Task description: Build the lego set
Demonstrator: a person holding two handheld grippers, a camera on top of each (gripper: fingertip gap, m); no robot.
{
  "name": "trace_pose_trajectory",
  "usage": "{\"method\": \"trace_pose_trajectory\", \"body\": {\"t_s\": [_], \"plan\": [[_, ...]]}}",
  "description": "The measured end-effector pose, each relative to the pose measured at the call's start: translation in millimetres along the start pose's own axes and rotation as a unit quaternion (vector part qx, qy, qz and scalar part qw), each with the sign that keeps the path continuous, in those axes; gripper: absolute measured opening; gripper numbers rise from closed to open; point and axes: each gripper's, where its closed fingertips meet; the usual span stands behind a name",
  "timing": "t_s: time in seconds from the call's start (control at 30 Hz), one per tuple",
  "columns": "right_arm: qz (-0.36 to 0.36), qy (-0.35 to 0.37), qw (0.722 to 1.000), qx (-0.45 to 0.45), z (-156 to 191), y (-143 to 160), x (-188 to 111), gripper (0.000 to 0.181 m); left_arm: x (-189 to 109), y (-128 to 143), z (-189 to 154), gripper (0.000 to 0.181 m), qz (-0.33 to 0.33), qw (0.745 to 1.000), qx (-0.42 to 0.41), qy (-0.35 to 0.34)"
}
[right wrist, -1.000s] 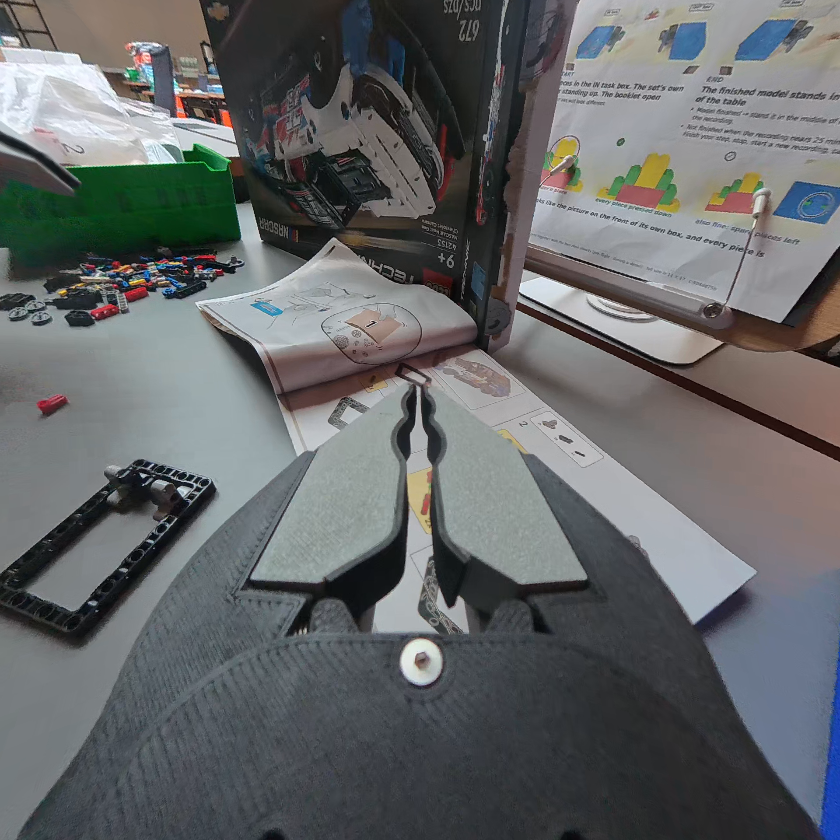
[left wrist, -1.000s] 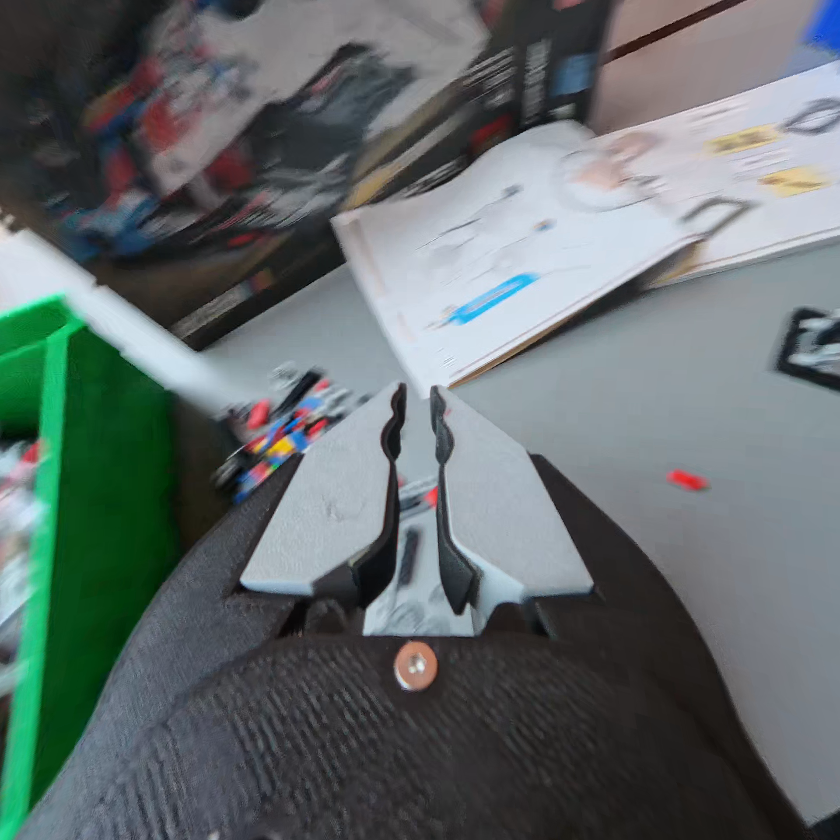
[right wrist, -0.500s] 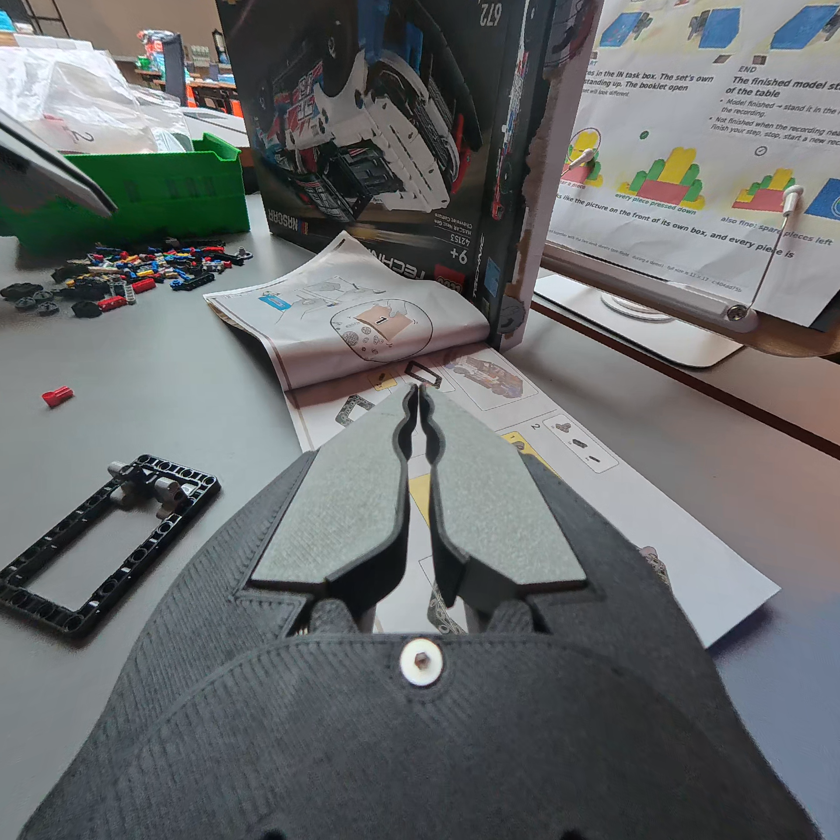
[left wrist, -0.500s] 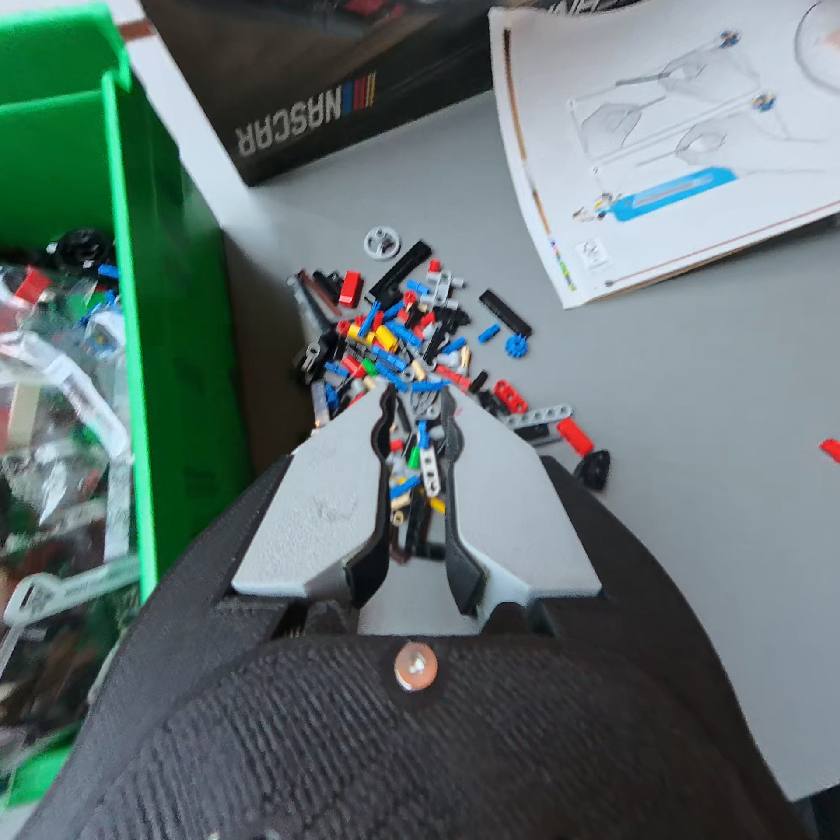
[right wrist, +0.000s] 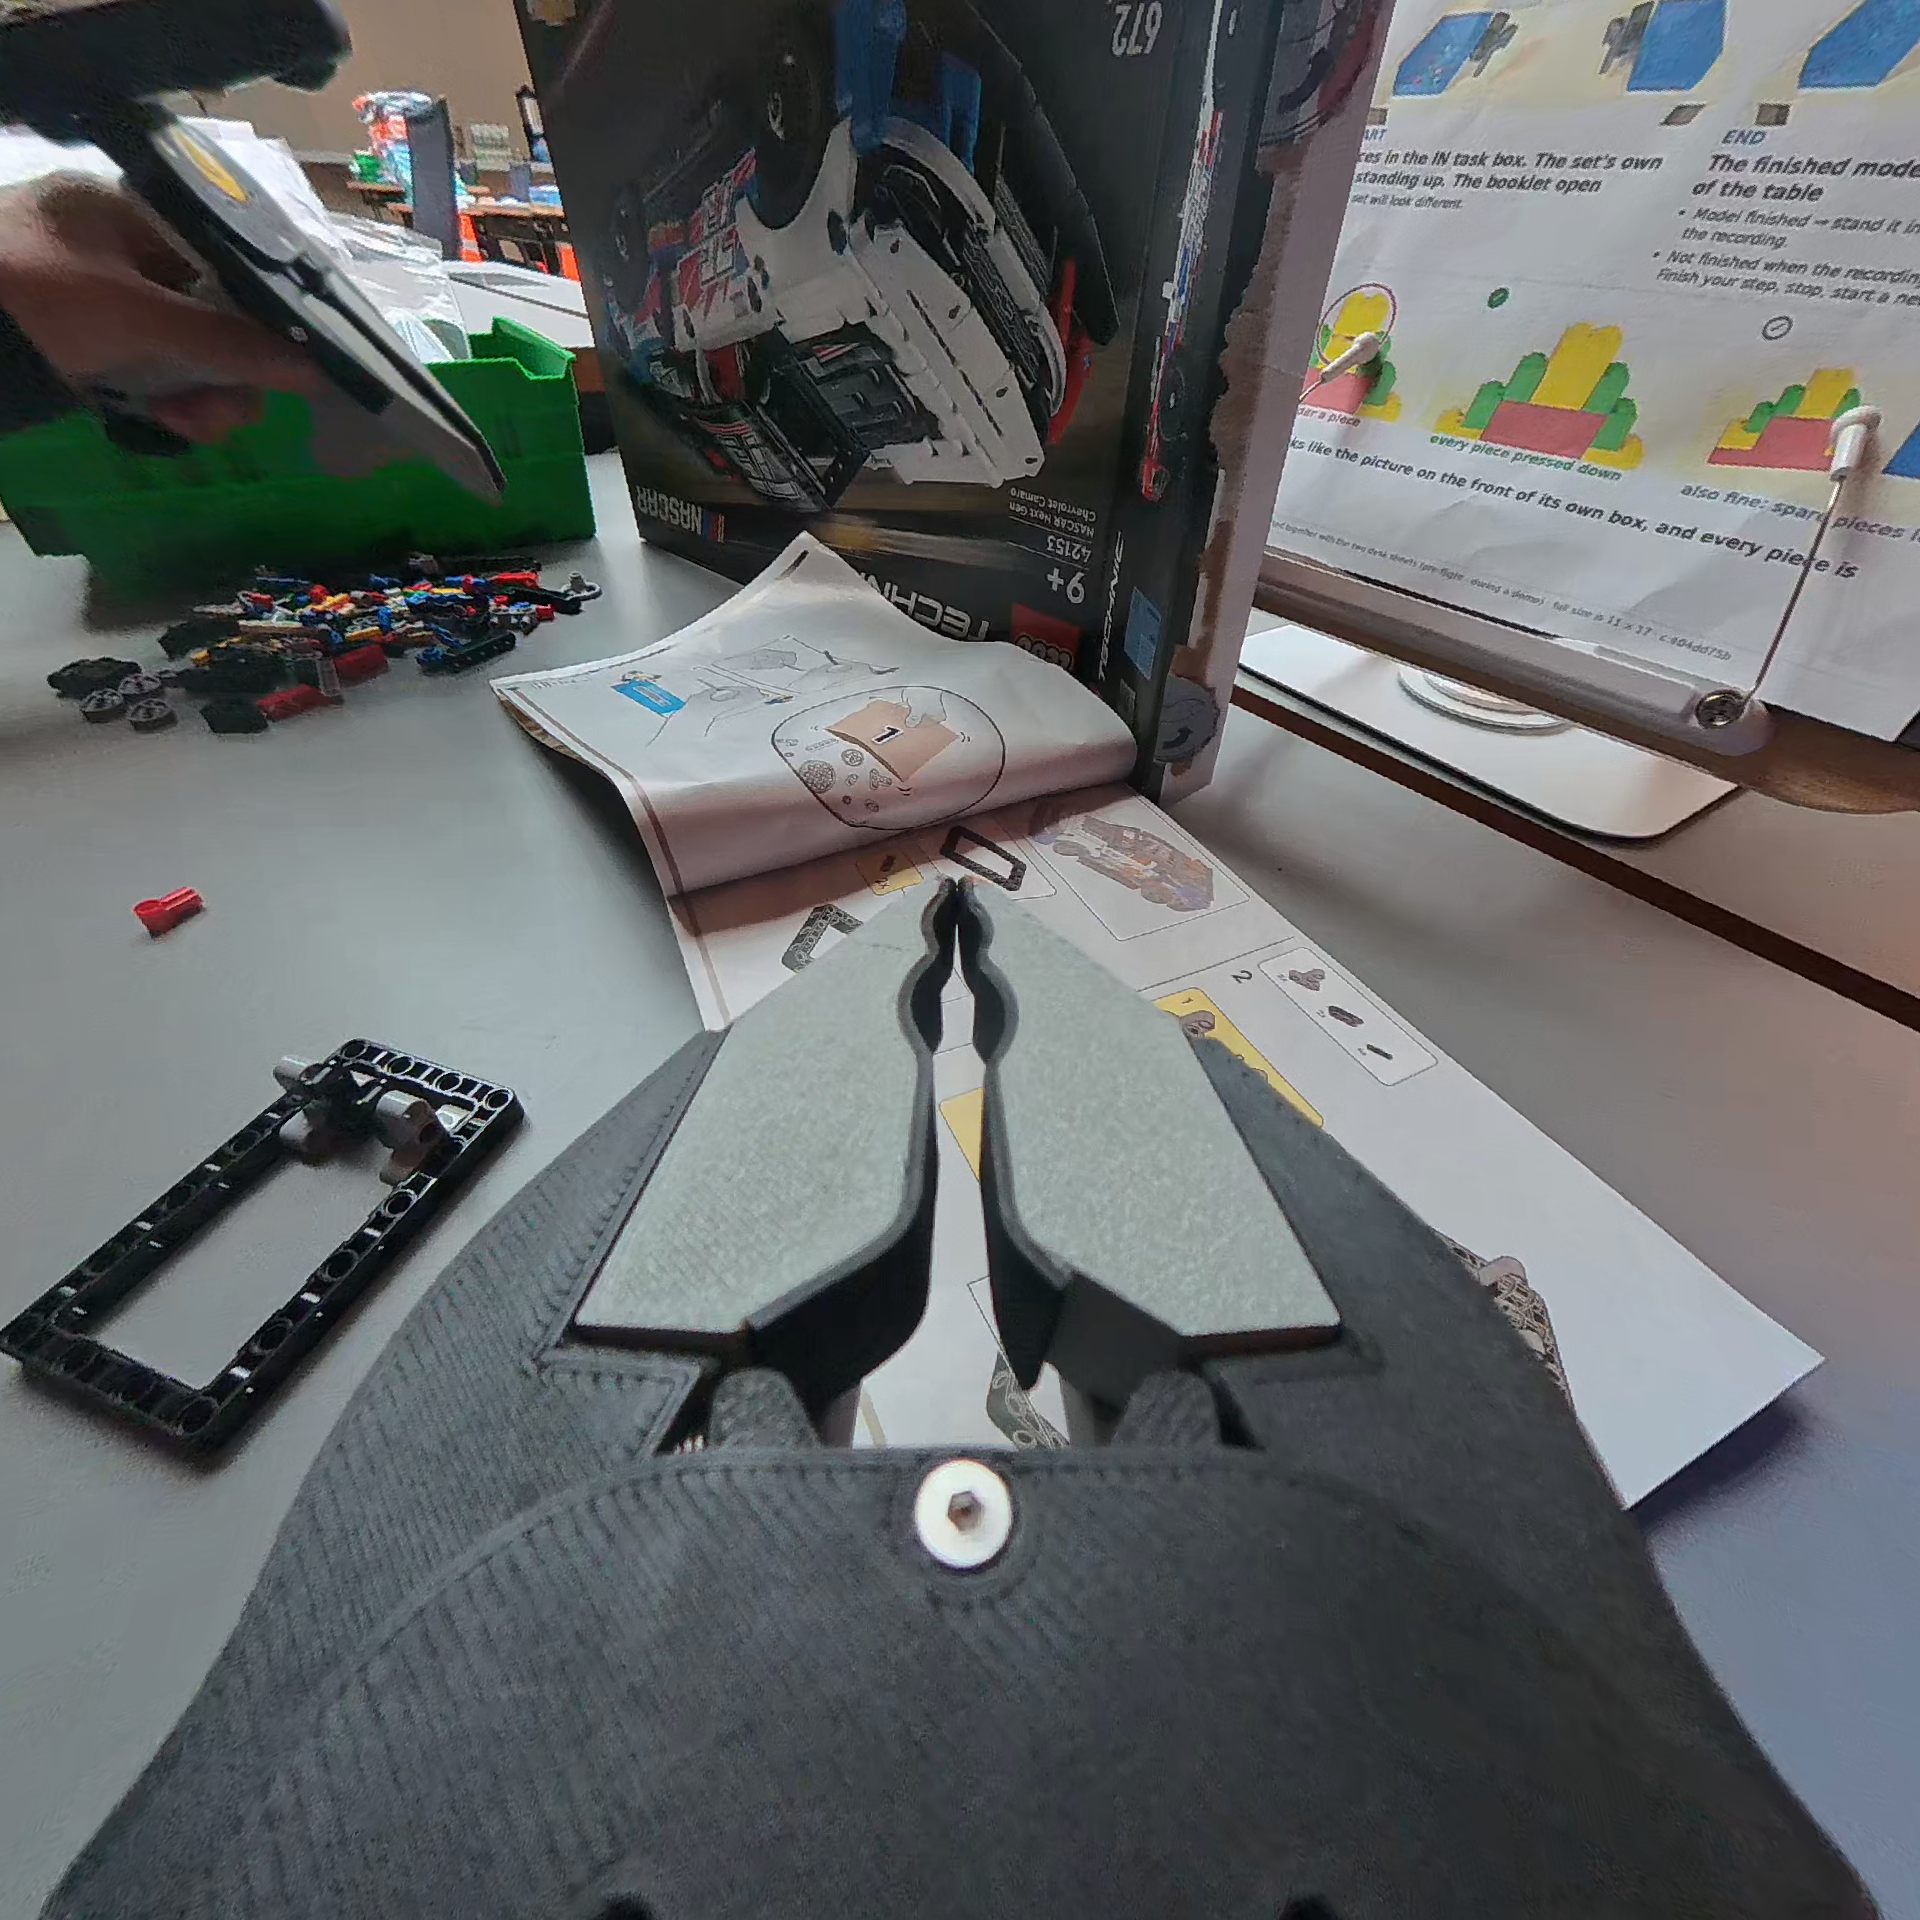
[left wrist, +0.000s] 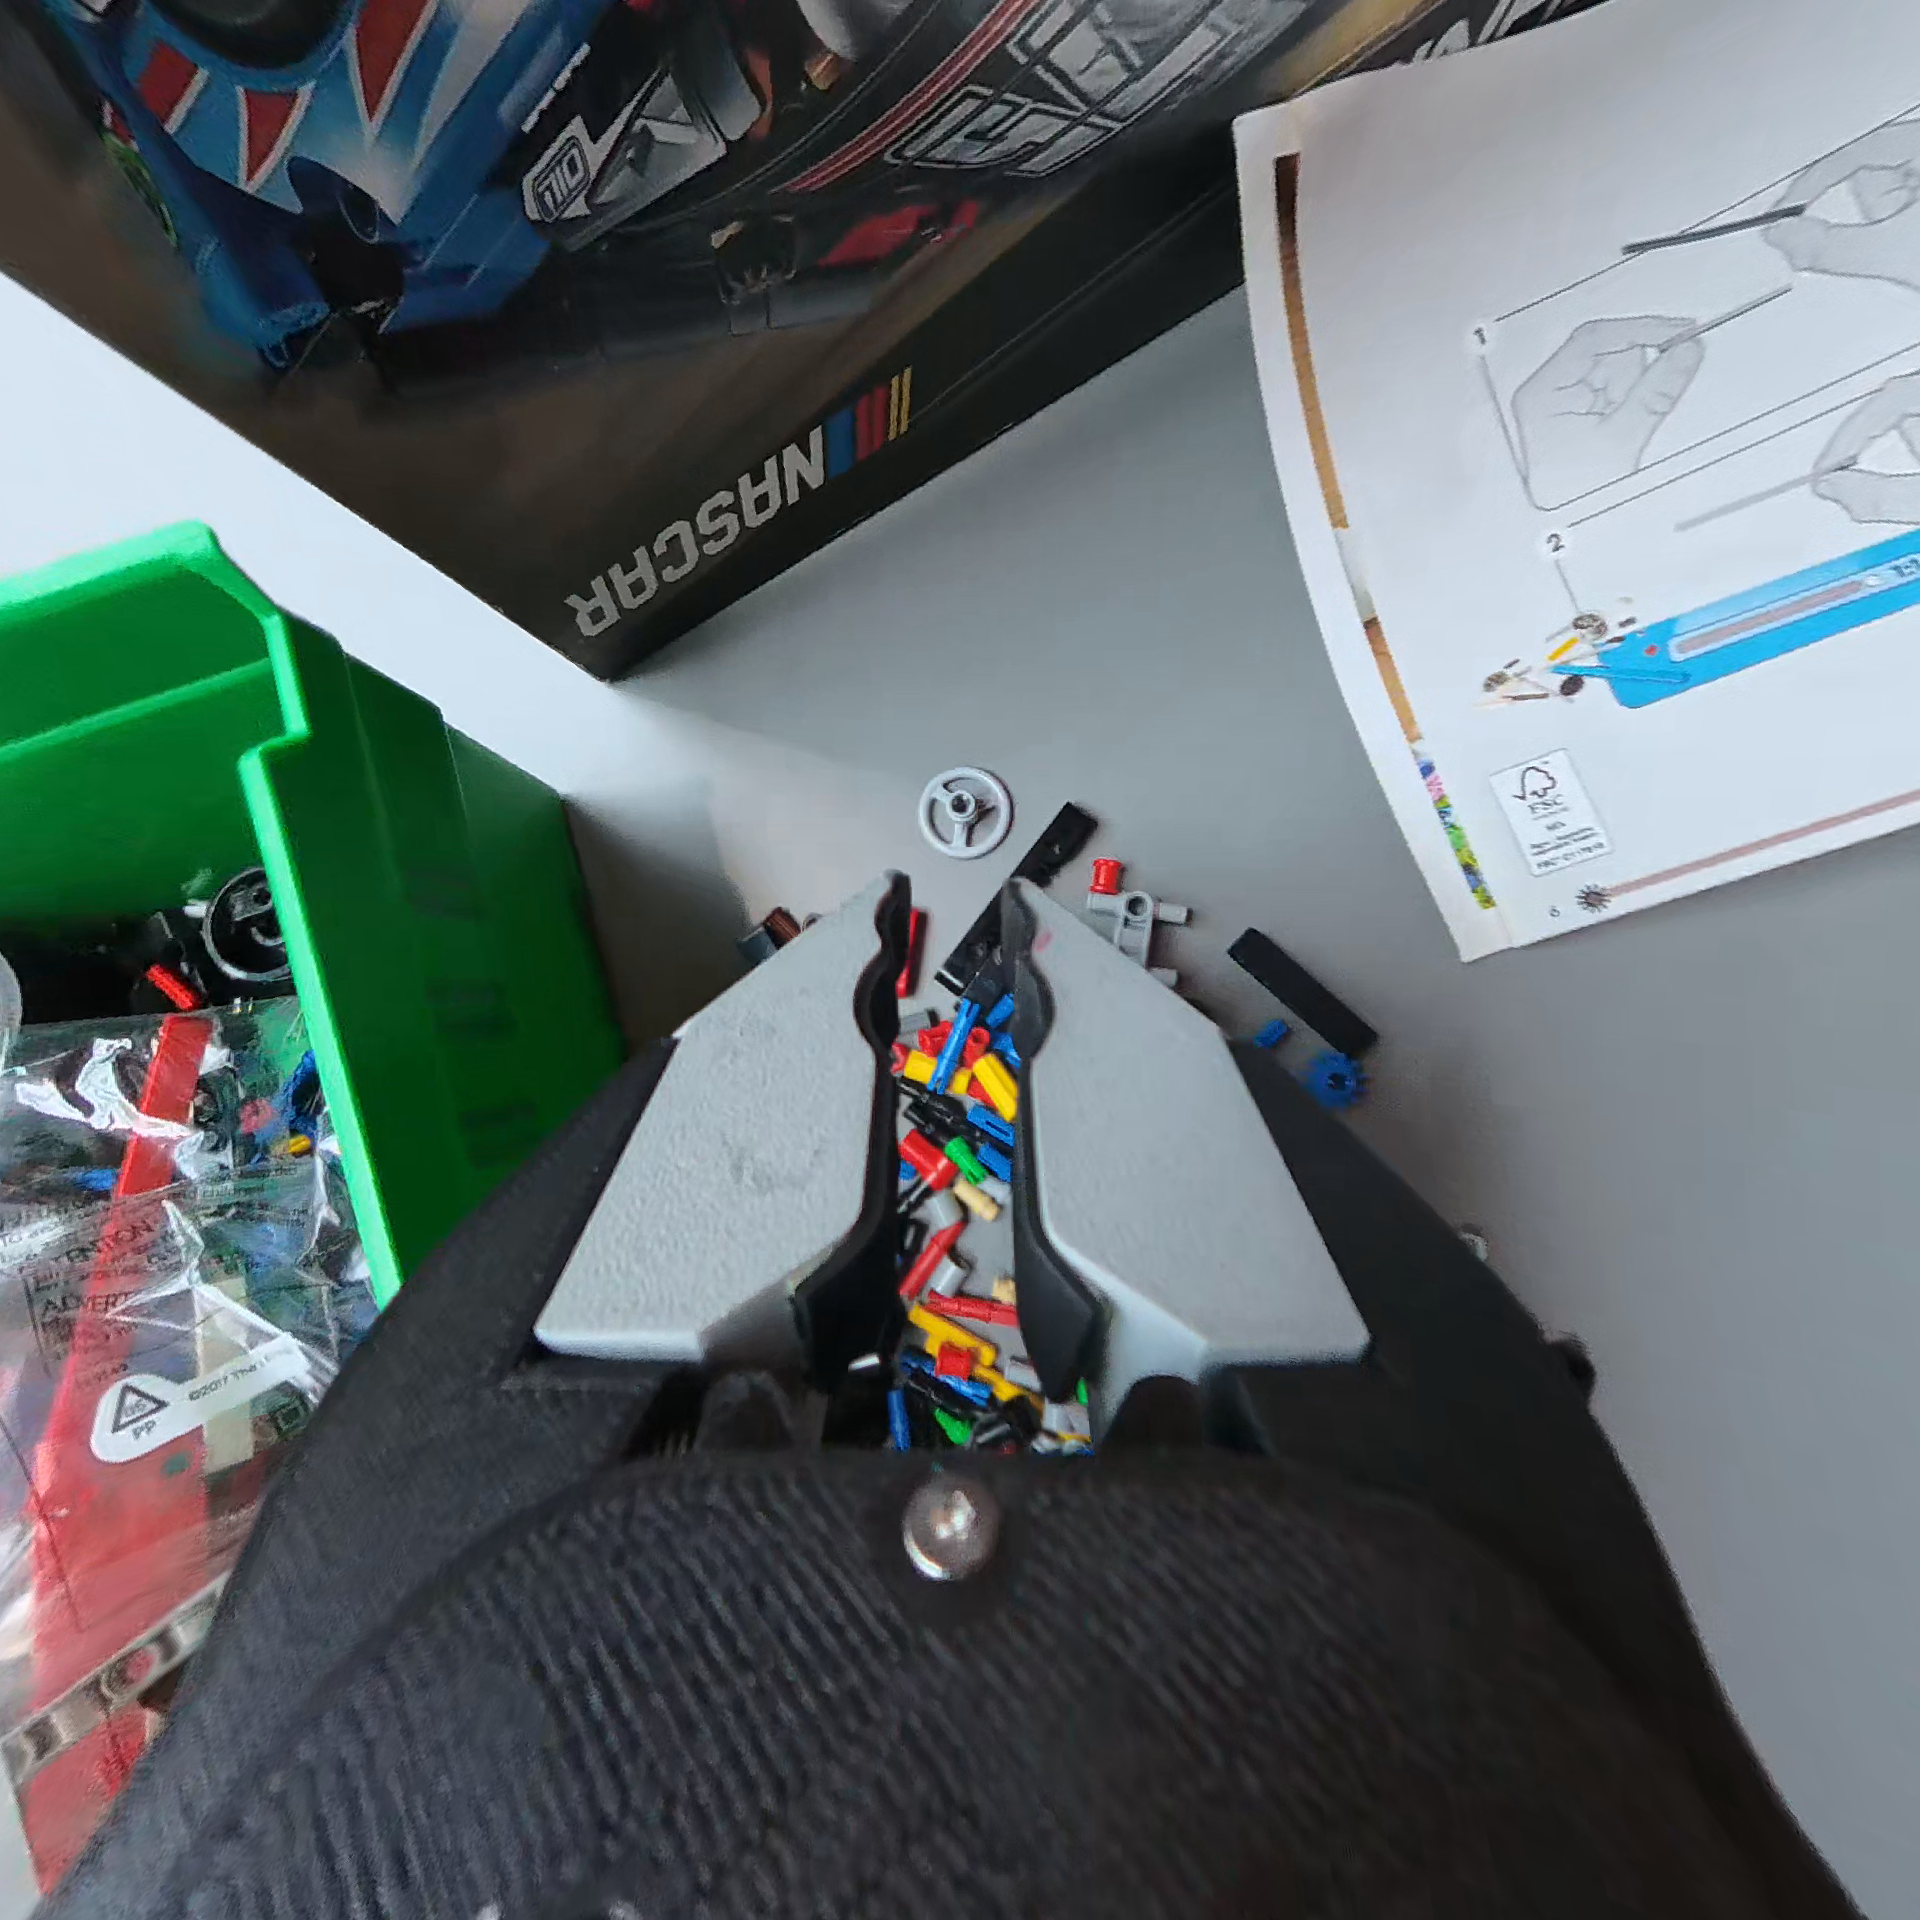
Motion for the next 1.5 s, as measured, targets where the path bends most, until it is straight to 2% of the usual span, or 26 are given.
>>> {"method": "trace_pose_trajectory", "body": {"t_s": [0.17,0.4,0.6,0.67,0.8,0.97,1.2,1.5], "plan": [[-0.005,-0.005,1.0,0.01,0,-1,-1,0.0,-1,4,-1,0.015,0.007,1.0,-0.001,0.007],[-0.015,-0.001,1.0,0.006,1,-5,-3,0.0,7,43,7,0.015,0.091,0.996,0.016,0.0],[-0.014,0.001,1.0,0.006,0,-5,-3,0.0,23,60,-14,0.013,0.124,0.99,0.007,0.062],[-0.013,0.001,1.0,0.006,0,-5,-3,0.0,23,54,-20,0.006,0.112,0.991,0.013,0.073],[-0.012,0.001,1.0,0.006,0,-4,-3,0.0,12,40,-15,0.005,0.089,0.994,0.006,0.065],[-0.014,-0.004,1.0,0.009,1,-5,-3,0.0,-13,39,2,0.006,0.077,0.997,0.009,0.027],[-0.01,-0.011,1.0,0.012,3,-3,-1,0.0,-45,58,11,0.009,0.097,0.995,0.007,0.0],[-0.006,-0.008,1.0,0.014,2,-1,0,0.0,-46,86,4,0.009,0.127,0.992,0.024,-0.005]]}}
Point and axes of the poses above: each gripper's, where its closed fingertips meet, x out along the fingers, y out of its underside, z = x × y across the jaws, and after that the axes turned 5 degrees about -x, right-handed
